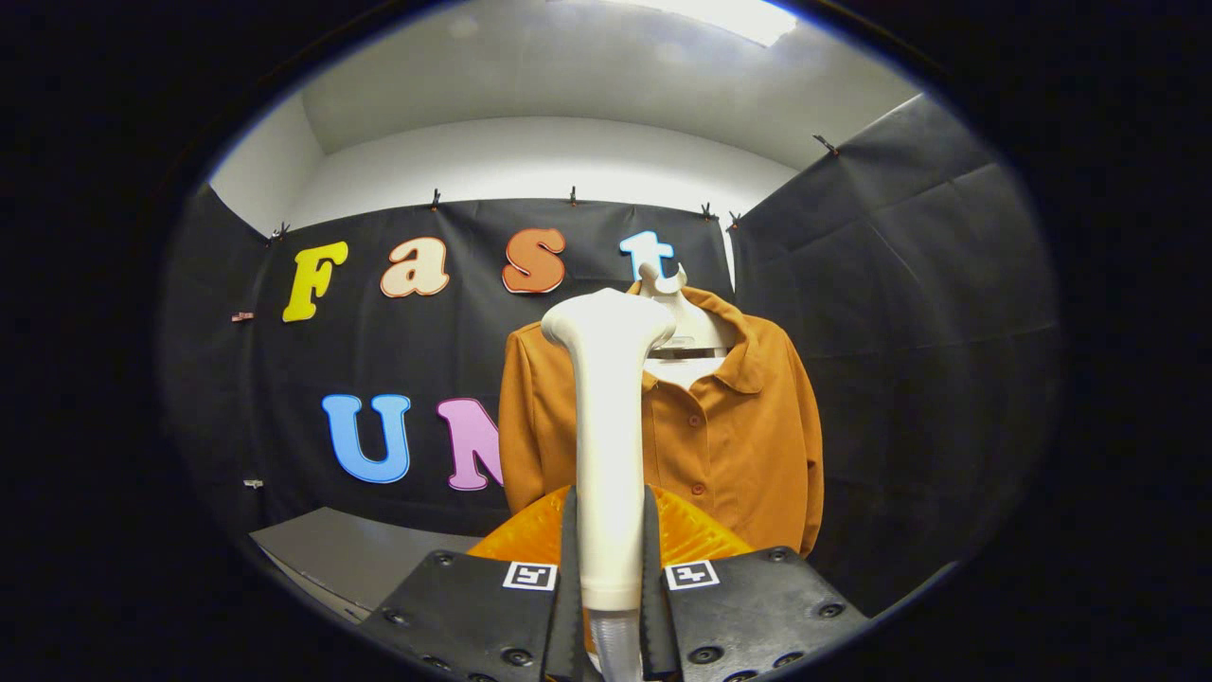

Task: Iron the clothes twice with a garment steamer, once on the left side and once on the right side.

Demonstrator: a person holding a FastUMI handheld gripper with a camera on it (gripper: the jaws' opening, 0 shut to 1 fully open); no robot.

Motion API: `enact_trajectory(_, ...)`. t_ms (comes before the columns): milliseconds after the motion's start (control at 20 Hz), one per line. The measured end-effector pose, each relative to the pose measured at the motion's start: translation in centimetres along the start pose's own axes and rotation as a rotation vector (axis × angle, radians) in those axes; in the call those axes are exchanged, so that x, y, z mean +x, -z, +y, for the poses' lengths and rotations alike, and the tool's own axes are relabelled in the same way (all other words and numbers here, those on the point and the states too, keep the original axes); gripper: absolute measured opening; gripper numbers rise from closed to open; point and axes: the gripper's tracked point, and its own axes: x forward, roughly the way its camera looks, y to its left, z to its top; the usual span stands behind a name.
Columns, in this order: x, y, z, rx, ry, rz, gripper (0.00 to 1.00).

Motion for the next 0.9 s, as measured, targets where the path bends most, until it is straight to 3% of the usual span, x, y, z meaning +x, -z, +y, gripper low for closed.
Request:
enact_trajectory(450, 2.7, 6.2, -0.5, -0.059, -0.003, 0.088, 0.27)
enact_trajectory(900, 2.5, 10.0, -0.8, -0.069, 0.000, 0.158, 0.27)
